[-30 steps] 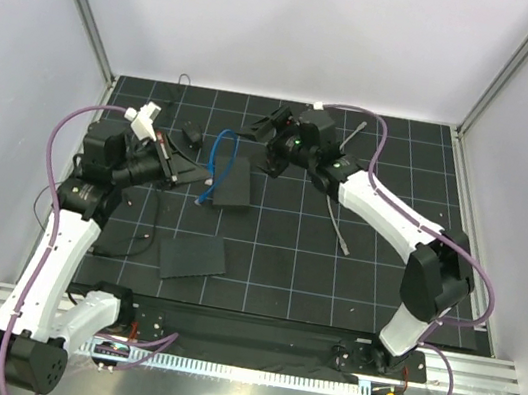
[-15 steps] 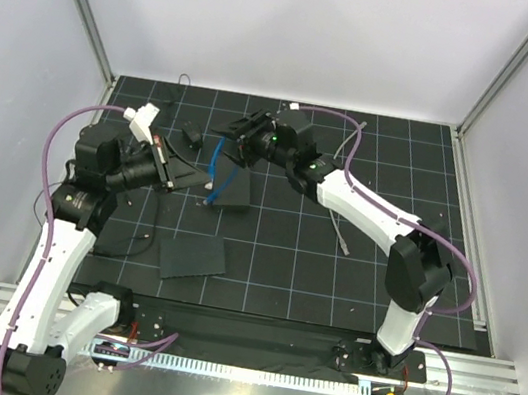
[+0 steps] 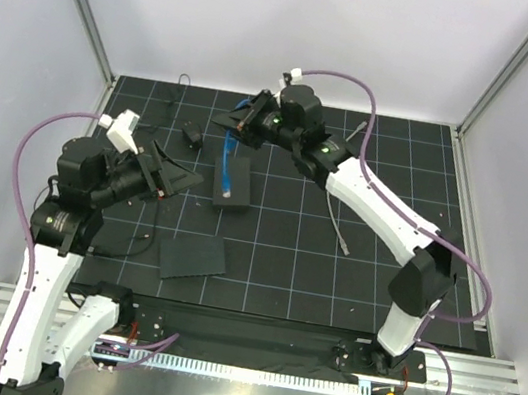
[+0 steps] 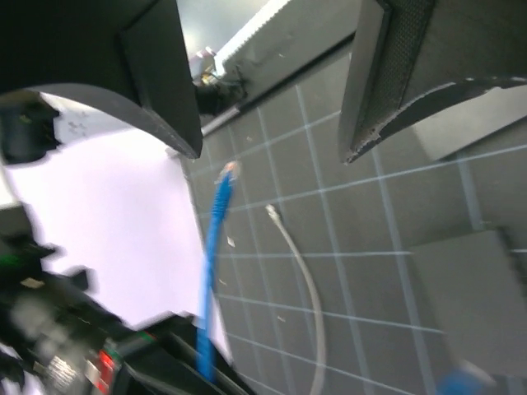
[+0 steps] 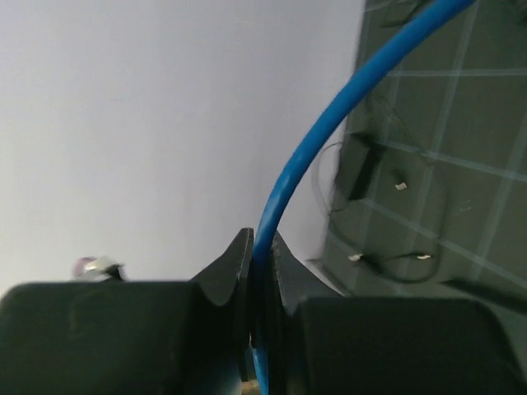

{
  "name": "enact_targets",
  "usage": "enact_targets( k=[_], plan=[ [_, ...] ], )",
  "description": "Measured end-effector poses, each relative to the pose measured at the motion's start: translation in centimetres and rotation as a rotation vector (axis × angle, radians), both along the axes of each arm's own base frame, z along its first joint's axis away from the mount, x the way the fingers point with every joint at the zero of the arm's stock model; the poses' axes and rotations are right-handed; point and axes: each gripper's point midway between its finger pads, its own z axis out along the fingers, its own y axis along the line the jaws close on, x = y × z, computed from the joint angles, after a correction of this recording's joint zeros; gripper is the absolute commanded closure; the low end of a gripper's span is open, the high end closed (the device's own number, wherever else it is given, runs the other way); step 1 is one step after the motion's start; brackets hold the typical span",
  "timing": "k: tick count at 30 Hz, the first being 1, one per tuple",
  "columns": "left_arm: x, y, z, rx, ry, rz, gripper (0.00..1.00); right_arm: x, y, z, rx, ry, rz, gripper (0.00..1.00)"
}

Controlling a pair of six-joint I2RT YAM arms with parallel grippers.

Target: Pull the plug from the switch port

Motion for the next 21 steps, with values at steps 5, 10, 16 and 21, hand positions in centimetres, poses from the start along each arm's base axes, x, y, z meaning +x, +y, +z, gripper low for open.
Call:
enact_targets(
  k=[5,10,16,21],
  plan=[
    [-0.2,2.0,0.2,0.074,-0.027,0.115,0.28,-0.4,-4.9,0.3,-0.232,-0.164,-0.047,0.99],
    [-0.6,3.0,0.1,0.117,-0.034,0.167,0.27,-0.3,-14.2,1.8,-0.513,-0.405,-0.184,0.99],
    [-0.5,3.2,-0.2,0.124,-0.02,0.178,0.27,0.1,-22.1,2.3,-0.895,-0.629,-0.286,0.99],
    [-0.3,3.1,-0.4,0.117,-0.015,0.177,0.27,1.7,-24.2,-4.8,-1.207,-0.641,-0.167,0.99]
  ],
)
